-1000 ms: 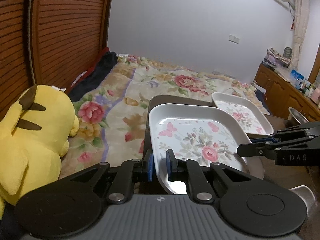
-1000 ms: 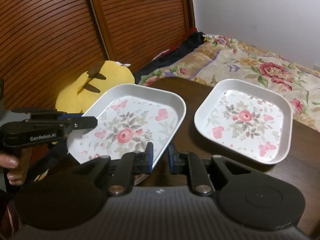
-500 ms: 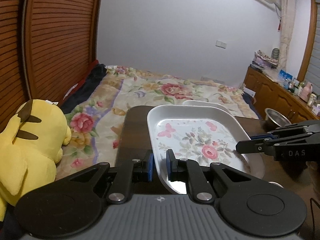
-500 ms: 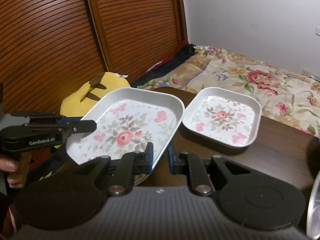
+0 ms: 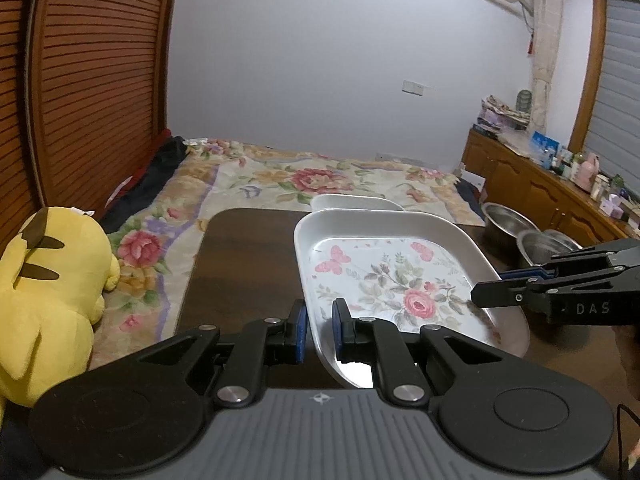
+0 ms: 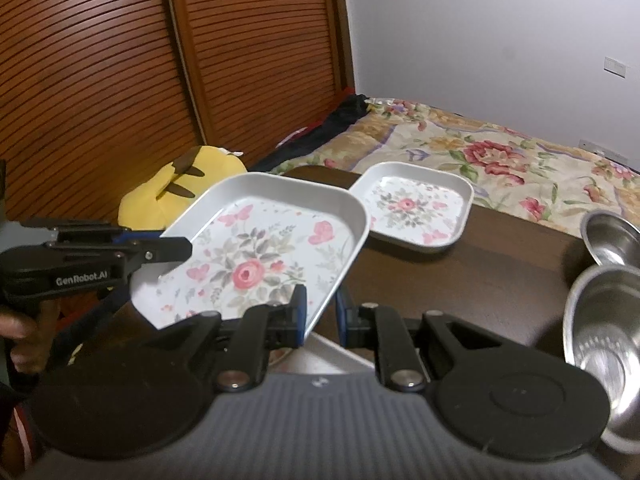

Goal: Organize plates and bowls

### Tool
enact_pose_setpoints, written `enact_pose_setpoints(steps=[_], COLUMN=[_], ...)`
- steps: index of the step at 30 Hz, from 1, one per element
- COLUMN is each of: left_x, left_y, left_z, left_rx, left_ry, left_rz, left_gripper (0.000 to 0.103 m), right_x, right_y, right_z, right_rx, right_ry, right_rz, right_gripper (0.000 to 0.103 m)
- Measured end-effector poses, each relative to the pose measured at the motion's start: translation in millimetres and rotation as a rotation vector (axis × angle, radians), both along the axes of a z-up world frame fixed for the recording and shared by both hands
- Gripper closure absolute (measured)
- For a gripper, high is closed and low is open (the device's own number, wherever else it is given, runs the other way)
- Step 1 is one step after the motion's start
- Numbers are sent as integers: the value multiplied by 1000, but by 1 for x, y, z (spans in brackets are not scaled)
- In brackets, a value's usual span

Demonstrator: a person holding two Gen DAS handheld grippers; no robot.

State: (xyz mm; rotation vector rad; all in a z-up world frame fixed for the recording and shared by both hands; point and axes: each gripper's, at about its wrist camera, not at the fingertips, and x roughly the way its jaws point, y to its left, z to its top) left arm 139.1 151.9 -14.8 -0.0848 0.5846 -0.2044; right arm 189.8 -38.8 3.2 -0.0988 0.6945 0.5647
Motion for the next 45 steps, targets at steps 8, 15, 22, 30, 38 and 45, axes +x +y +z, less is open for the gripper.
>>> enact_pose_setpoints(steps=[8,15,22,30,38,45], left_x=[-17,-32,-43,-48,-48,-49], left_y=[-16,-27,-35,-41,-47,-49], left_z=[-3,-6,-11,-23,-31,-38], left_rx=[-1,-1,-3,-3,8,18], left_ry=[4,10,28,60,73,82], left_rz=[-27,-48,-63,-86,-96,-101], left_gripper=[88,88,88,88,88,88], right_x=[-21,-36,-49,-59,-67,-73], right_y=[-16,-30,-39,-51,-55,-55], right_z=[-7,-12,-21,-37,-48,-54], right_rx=[4,29,46,80,82,88], right_ry=[2,9,17,42,44,25], right_rz=[-24,-45,-76,-113,-135,-156], right_gripper=[86,86,86,86,86,86])
